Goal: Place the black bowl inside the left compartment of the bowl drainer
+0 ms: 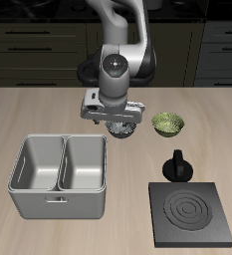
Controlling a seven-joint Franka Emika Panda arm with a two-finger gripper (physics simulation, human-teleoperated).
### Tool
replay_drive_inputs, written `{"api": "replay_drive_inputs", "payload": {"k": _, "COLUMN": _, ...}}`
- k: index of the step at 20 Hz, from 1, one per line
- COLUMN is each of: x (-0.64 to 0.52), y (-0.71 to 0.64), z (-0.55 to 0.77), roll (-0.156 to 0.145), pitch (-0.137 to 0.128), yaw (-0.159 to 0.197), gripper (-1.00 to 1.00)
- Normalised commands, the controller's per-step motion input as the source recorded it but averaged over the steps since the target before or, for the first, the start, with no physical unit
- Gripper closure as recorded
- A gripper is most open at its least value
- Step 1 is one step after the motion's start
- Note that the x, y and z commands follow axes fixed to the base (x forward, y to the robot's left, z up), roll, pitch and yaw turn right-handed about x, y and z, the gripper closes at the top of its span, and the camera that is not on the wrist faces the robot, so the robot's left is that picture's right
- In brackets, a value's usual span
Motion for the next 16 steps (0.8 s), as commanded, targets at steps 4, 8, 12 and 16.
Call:
{"api": "replay_drive_inputs", "payload": {"k": 4, "x": -0.05, "y": 0.1, "z": -0.18, "roll": 0.02, "pitch": 0.034, "yaw": 0.002, "gripper": -1.0}}
{"api": "replay_drive_inputs", "payload": {"k": 8, "x": -0.05, "y": -0.03, "z": -0.08, "roll": -0.001, "pitch": 0.009, "yaw": 0.003, "gripper": -1.0}}
{"api": "replay_drive_inputs", "payload": {"k": 12, "x": -0.05, "y": -0.02, "z": -0.07, "roll": 0.004, "pitch": 0.017, "yaw": 0.011, "gripper": -1.0}}
{"api": "replay_drive_inputs", "payload": {"k": 16, "x": -0.02, "y": -0.08, "z": -0.16, "roll": -0.009, "pitch": 0.034, "yaw": 0.013, "gripper": -1.0}}
